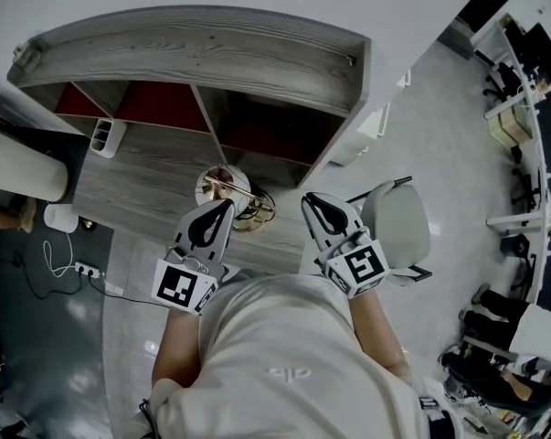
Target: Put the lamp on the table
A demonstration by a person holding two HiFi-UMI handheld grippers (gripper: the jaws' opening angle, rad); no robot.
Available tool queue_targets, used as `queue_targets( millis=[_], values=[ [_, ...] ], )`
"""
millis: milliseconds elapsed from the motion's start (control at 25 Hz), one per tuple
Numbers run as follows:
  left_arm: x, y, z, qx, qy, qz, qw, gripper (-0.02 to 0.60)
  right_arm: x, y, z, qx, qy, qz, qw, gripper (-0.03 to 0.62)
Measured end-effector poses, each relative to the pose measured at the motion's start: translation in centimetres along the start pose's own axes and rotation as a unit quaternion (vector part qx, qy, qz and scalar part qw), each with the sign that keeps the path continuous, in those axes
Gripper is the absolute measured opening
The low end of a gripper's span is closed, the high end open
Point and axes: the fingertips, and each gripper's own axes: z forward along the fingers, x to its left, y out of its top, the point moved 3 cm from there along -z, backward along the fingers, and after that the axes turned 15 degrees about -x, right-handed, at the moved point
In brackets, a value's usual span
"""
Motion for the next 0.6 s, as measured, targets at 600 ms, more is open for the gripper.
queue_targets(
  millis=[600],
  values=[
    [-0.1,-1.4,-0.7,0.017,0.01,-0.032,0.9993,0.014,0.0,-1.1,-0.7,0.011,-0.003,0.009,1.0,0.044]
  ],
)
